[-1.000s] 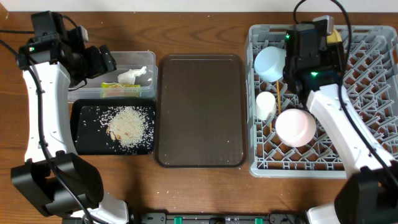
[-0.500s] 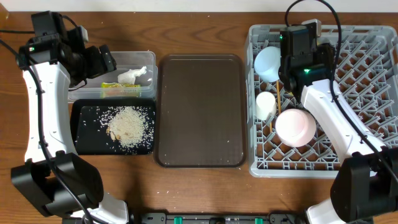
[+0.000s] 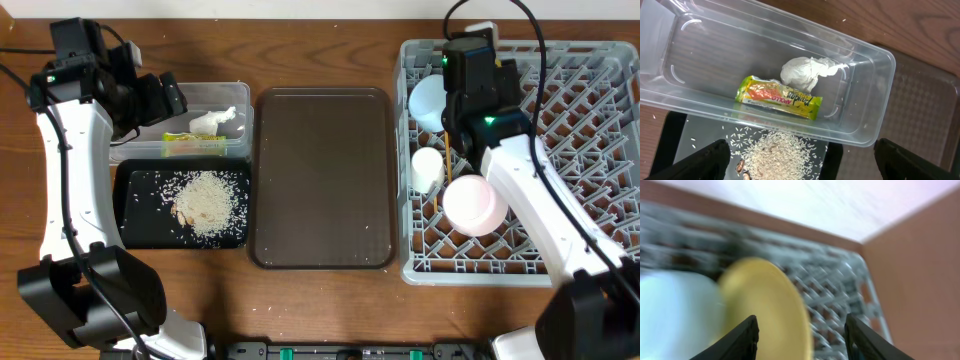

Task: Sort waste into correct bins and load items into the dishwasher rack
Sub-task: 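Lift the yellow plate and carry it right over the dish rack, then lower the yellow plate upright into the rack slots behind the blue cup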

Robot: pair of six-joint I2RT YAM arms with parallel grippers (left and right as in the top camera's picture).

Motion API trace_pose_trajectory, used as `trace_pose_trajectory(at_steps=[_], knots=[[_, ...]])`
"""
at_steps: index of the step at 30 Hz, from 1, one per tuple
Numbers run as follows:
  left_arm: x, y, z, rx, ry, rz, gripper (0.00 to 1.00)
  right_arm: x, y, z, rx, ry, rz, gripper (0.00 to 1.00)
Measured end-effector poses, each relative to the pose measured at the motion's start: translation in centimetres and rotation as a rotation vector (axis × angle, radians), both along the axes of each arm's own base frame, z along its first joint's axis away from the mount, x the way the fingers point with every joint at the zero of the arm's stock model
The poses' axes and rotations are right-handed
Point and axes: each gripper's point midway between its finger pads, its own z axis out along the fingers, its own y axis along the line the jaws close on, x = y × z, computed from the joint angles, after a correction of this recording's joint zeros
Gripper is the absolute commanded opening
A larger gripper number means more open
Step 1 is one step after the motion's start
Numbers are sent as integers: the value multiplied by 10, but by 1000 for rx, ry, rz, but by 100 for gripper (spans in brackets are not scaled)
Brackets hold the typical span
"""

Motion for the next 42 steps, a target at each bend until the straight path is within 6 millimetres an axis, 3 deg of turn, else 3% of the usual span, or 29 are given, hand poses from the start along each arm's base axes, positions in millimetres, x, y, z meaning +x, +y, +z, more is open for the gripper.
trace_pose_trajectory(at_steps=[3,6,12,18,24,34,39,42], knots=[[0,0,0,0,0,0,95,-3,37,18,125,-38,131,50],[0,0,0,0,0,0,95,-11,70,20,265,-27,215,45],[0,0,0,0,0,0,95,-30,108,-22,515,121,222,31],[0,0,0,0,0,0,95,-33,120,-84,574,286,160,30],[0,0,0,0,0,0,95,-37,121,-126,568,392,117,26],[0,0,0,0,0,0,95,-47,120,-144,554,462,93,17],[0,0,0,0,0,0,95,-54,123,-146,525,481,92,2],[0,0,0,0,0,0,95,-55,122,-146,525,474,76,1]])
